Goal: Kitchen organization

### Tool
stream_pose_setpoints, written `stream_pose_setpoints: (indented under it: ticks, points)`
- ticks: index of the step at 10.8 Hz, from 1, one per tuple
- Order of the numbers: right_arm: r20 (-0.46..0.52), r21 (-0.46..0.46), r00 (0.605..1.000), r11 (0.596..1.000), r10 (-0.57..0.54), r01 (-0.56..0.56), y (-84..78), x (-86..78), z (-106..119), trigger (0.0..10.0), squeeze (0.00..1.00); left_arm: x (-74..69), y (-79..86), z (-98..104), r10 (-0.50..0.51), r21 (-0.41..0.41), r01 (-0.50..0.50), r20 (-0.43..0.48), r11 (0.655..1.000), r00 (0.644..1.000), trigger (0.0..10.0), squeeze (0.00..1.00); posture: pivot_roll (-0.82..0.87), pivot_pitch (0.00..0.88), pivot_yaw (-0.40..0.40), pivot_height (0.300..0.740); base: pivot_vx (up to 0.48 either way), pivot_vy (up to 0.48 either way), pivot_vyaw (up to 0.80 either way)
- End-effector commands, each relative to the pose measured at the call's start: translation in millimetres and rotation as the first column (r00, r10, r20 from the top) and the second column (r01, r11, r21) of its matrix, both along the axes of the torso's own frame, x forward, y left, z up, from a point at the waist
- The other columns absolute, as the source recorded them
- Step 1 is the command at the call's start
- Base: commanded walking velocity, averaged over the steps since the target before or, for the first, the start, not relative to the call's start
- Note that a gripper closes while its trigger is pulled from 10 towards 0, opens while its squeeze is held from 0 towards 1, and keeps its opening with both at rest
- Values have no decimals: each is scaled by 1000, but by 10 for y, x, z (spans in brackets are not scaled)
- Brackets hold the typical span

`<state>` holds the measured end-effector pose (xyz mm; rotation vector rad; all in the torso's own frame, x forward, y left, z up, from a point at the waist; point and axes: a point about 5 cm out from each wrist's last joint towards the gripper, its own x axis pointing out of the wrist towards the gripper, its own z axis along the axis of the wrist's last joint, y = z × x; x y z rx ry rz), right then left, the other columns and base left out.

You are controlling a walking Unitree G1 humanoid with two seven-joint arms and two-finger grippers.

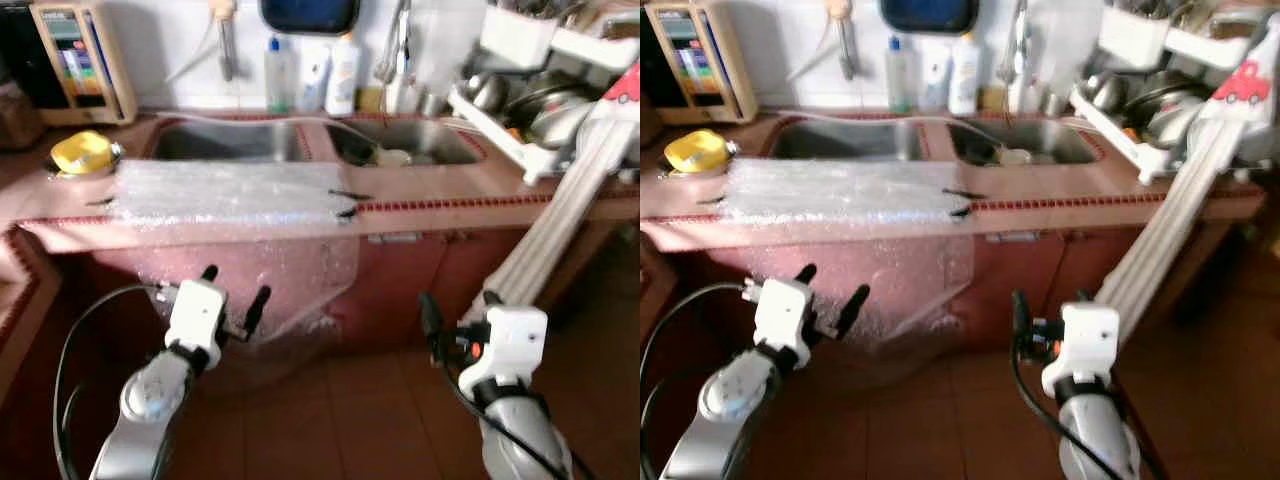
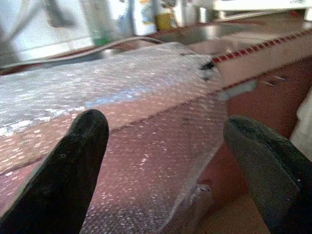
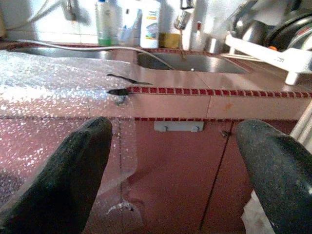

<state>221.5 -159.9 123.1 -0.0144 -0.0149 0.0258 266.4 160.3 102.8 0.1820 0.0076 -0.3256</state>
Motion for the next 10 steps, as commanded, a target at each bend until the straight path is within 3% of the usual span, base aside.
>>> stream_pose_setpoints:
  ticks: [1, 10]
  points:
    - [18, -10, 1000, 1000, -8, 8, -23, 5, 39, 10000, 0, 22, -9, 5, 0, 5, 0, 2, 1000, 1000, 10000, 0, 76, 0, -24, 740, 0, 0, 794]
    - [15, -11, 1000, 1000, -6, 7, -15, 9, 32, 10000, 0, 52, -18, 13, 10, 14, -10, 15, 1000, 1000, 10000, 0, 76, 0, -25, 740, 0, 0, 699]
